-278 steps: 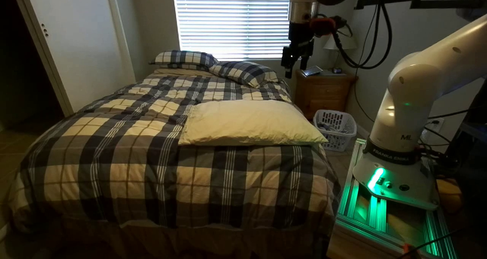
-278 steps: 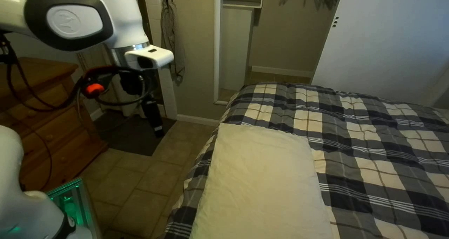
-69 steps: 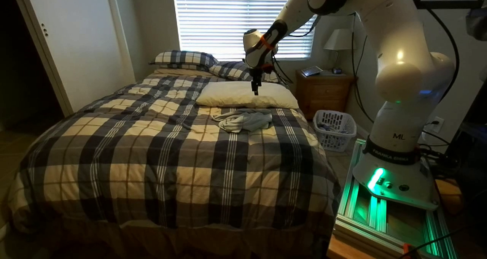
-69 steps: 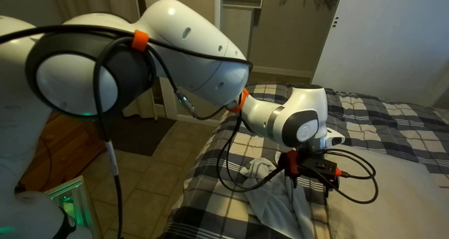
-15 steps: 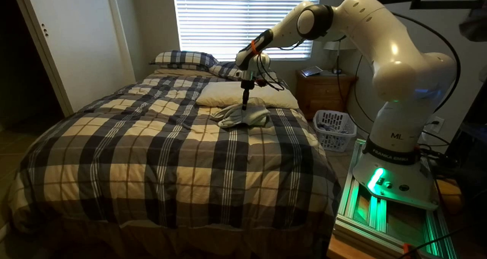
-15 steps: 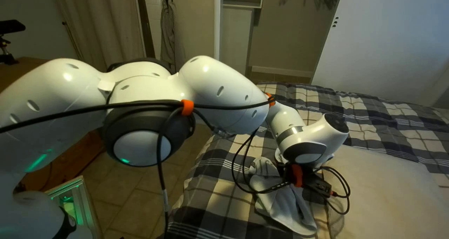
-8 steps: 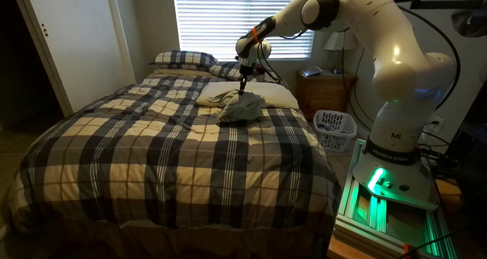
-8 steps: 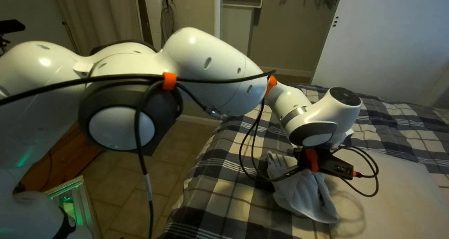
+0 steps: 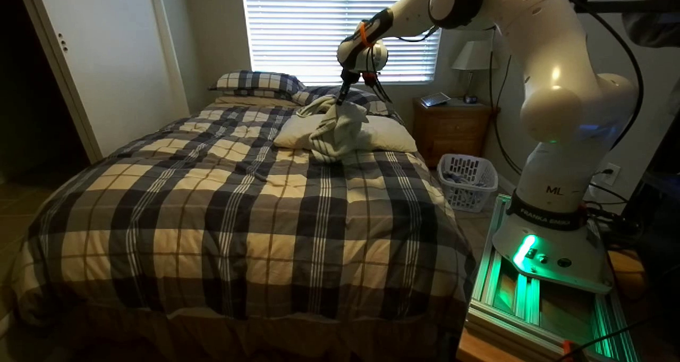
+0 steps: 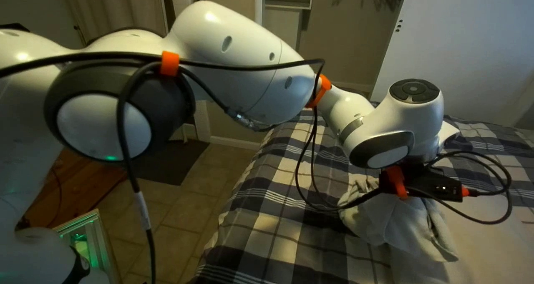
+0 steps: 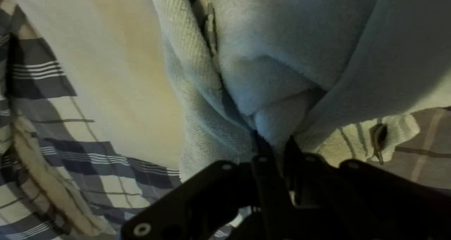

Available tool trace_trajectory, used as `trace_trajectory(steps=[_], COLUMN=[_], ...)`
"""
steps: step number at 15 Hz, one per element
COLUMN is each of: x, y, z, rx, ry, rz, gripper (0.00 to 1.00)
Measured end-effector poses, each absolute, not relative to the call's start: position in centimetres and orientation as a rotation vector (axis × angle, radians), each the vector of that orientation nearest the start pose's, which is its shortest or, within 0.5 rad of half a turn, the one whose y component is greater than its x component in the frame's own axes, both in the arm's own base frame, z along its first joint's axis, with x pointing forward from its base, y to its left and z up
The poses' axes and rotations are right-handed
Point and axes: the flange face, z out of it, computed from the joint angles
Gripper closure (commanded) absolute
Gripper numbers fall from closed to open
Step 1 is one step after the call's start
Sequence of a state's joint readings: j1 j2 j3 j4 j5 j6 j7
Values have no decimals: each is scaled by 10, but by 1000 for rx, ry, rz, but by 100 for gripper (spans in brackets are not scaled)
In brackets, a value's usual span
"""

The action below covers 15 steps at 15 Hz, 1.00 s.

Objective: Turn the pillow over, then put the towel on the pillow

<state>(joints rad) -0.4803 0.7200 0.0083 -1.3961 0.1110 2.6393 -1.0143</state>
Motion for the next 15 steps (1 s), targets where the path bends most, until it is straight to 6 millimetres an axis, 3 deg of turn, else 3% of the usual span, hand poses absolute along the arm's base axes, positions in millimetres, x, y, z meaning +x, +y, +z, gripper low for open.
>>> trace_trajectory(steps=[8, 15], x=[665, 640], y=[-391, -421], z=[397, 420], rx=[-3428, -3459], ry=[-627, -425], rz=[-1290, -1632], gripper=[94, 95])
